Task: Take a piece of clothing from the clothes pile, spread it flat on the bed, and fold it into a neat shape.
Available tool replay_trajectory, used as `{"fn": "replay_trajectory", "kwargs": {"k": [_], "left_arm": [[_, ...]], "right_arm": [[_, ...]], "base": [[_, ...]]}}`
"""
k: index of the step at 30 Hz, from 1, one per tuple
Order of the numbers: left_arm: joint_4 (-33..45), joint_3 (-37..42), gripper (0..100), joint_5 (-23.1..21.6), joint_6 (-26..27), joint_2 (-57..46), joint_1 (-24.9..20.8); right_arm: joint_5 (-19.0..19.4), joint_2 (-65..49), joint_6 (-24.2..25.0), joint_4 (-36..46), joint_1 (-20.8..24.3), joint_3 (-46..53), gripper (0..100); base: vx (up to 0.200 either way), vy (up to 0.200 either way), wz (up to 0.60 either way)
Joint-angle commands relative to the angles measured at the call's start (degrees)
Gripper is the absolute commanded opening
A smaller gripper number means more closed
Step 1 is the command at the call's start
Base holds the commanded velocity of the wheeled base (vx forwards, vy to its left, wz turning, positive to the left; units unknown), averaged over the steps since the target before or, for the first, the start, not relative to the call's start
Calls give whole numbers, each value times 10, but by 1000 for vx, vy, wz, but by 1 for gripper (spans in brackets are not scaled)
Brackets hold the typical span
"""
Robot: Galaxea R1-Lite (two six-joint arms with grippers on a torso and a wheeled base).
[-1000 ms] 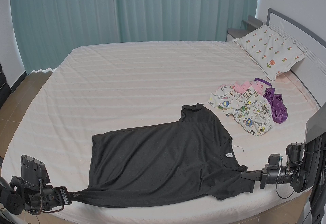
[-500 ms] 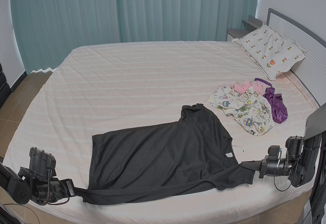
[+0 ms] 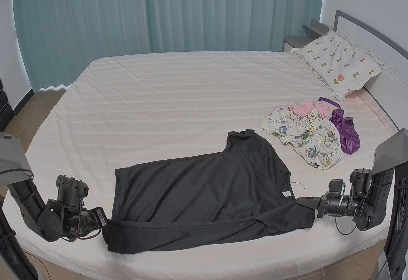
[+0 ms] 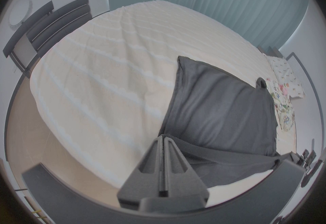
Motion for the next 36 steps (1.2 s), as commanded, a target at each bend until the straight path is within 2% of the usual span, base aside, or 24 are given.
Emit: {"fn": "replay_trajectory", "kwargs": {"k": [1, 6, 9, 18, 36], "left_arm": [[-91, -10, 0, 31, -4, 130, 25], [-142, -10, 0, 34, -5, 162, 31], [-144, -14, 0, 33, -6, 162, 31], [-144, -63, 0, 31, -14, 177, 30], [-141, -101, 0, 31, -33, 196, 29]], "right_arm": [[-18, 35, 1, -6, 10, -39, 0], [-27, 44, 19, -7, 22, -59, 0], [-32, 47, 37, -6, 27, -68, 0], [-56, 78, 42, -6, 33, -106, 0], [-57, 99, 53, -6, 30, -127, 0]], "base": [[0, 0, 0], [0, 0, 0], [0, 0, 0], [0, 0, 0], [0, 0, 0]]}}
